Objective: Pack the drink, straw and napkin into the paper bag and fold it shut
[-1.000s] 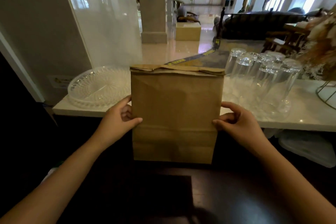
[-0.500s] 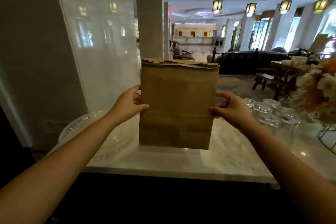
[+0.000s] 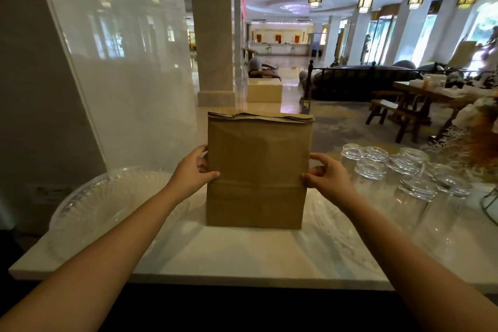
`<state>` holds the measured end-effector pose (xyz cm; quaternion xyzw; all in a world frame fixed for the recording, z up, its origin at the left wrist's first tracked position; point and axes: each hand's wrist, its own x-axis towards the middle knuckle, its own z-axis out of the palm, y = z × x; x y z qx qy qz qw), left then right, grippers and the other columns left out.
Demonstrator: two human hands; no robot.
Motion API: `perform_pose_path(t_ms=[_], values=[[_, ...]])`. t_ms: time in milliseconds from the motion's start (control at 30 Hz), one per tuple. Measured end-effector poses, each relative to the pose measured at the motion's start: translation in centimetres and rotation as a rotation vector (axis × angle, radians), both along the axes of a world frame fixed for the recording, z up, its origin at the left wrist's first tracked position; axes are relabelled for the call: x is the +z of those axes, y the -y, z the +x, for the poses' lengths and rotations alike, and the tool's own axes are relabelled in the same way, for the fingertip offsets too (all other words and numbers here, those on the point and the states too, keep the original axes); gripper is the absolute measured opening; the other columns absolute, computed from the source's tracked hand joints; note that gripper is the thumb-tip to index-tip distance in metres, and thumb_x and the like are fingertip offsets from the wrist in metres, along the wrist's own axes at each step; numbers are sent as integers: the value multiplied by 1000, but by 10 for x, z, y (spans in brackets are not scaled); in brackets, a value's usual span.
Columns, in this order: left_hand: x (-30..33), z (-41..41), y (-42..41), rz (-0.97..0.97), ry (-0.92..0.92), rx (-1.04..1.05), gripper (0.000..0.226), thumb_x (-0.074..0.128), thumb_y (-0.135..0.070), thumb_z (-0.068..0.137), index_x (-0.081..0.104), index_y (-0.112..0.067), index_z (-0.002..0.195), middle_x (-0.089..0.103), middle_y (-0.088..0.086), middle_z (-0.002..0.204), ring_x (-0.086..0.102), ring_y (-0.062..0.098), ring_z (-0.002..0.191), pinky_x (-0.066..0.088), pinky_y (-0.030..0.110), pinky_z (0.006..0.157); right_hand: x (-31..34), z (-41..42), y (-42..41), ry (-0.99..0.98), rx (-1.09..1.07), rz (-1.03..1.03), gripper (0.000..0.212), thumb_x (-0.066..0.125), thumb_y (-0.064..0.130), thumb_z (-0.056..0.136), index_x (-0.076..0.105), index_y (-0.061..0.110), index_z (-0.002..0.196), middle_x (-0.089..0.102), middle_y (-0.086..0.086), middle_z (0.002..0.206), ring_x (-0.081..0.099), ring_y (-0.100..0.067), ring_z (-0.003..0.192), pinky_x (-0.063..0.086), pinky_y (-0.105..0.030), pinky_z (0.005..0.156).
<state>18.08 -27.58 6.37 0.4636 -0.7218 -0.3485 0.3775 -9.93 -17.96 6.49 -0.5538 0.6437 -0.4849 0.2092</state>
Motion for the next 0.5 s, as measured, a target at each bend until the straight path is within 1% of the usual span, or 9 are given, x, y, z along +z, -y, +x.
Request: perform_pose_path(t_ms=[67, 100, 167, 267, 333, 400, 467, 500], values=[[-3, 0, 3, 10, -18, -4, 71, 69, -12, 79, 32, -17, 139, 62, 16, 120, 62, 25, 102, 50, 35, 89, -4, 0, 1, 21, 7, -15, 47, 63, -4, 80, 51, 10, 122, 65, -13, 70, 63, -20, 64, 56, -16, 52], [-3, 0, 3, 11, -23, -7, 71, 69, -12, 79, 32, -17, 139, 61, 15, 122, 61, 23, 101, 49, 33, 86, -5, 0, 1, 28, 7, -19, 47, 63, -5, 80, 51, 10, 123, 65, -12, 70, 63, -19, 64, 56, -15, 52], [-3, -1, 5, 6, -24, -11, 71, 69, -12, 79, 32, -18, 139, 60, 14, 124, 60, 21, 100, 48, 30, 83, -5, 0, 0, 30, 7, -17, 48, 62, -3, 81, 49, 12, 125, 67, -15, 75, 64, -19, 66, 56, -16, 52], [-3, -1, 3, 15, -31, 1, 69, 69, -11, 79, 33, -18, 138, 59, 14, 125, 59, 19, 98, 49, 26, 79, -4, 0, -1, 31, 14, 5, 50, 62, -1, 81, 47, 13, 127, 68, -15, 78, 65, -19, 69, 56, -19, 54], [-4, -1, 0, 14, -23, 6, 67, 68, -11, 80, 34, -19, 137, 59, 14, 124, 59, 19, 95, 49, 22, 74, -2, 0, -3, 32, 29, 26, 51, 62, -1, 82, 45, 13, 128, 69, -22, 85, 65, -21, 71, 55, -21, 55], [0, -1, -5, 18, 16, 21, 67, 68, -14, 80, 34, -19, 137, 59, 15, 125, 59, 21, 95, 50, 24, 73, 3, 1, -5, -1, 24, 54, 52, 63, 0, 81, 44, 13, 128, 69, -24, 90, 66, -24, 75, 55, -23, 56], [9, 2, -9, 27, 61, 43, 69, 69, -19, 80, 32, -18, 139, 55, 15, 129, 58, 26, 104, 51, 34, 82, 13, 1, -7, -66, 4, 61, 51, 66, 4, 80, 47, 14, 126, 70, -15, 84, 67, -23, 74, 56, -27, 57], [13, 3, -11, 28, 92, 78, 71, 68, -23, 80, 31, -18, 140, 54, 14, 131, 57, 28, 110, 50, 38, 87, 18, 2, -8, -101, -29, 44, 48, 67, 6, 79, 49, 14, 123, 69, -8, 80, 67, -22, 74, 57, -31, 60]])
